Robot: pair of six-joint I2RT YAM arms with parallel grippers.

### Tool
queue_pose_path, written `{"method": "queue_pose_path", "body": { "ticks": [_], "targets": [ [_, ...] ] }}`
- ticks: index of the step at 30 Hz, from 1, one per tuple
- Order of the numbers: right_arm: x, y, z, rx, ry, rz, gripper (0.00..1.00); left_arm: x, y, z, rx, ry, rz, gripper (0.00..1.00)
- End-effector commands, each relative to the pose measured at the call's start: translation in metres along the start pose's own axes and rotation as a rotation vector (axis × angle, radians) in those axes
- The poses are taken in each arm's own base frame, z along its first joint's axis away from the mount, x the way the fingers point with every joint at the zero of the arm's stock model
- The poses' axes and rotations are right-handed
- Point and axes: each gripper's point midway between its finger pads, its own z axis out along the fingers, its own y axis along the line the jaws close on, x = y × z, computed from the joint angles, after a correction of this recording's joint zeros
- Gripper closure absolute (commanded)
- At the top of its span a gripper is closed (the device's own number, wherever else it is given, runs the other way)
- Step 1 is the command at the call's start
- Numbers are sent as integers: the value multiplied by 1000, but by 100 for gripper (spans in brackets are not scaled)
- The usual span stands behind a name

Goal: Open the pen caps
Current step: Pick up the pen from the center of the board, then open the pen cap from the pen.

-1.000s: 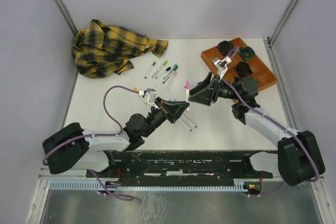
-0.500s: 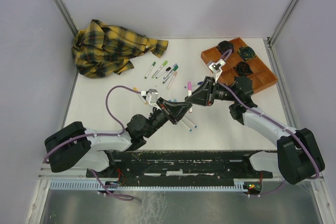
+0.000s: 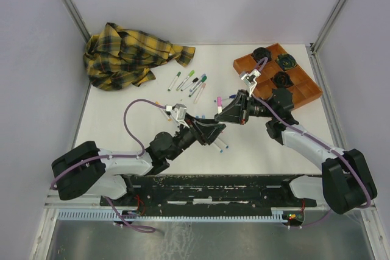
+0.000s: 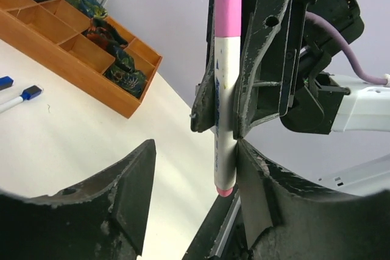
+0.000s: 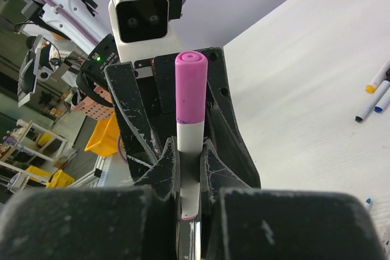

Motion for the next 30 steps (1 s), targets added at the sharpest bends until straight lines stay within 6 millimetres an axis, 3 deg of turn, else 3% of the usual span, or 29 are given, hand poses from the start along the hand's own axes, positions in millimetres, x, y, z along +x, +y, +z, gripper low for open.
{"method": "queue_pose_path", "body": {
  "ticks": [1, 5, 12, 14, 17, 25, 30],
  "targets": [
    [-20, 20, 3, -47, -20, -101, 100, 5, 3, 1, -7, 28, 9, 38],
    [-20, 20, 3, -46, -19, -102, 100, 12, 3, 2, 6, 49, 7, 43],
    [-19, 18, 3, -38, -17, -102, 94, 19, -2, 6, 39, 81, 11, 63],
    [-19, 18, 3, -37, -17, -102, 92, 20, -5, 8, 52, 90, 9, 73],
    [-18, 17, 2, -34, -14, -102, 87, 22, -8, 10, 71, 102, 7, 95],
    [-13, 15, 3, -29, 0, -101, 64, 11, -14, 16, 93, 64, -30, 97],
    [-8, 17, 7, -39, 10, -105, 61, 5, -15, 19, 97, 35, -52, 97]
  ]
}}
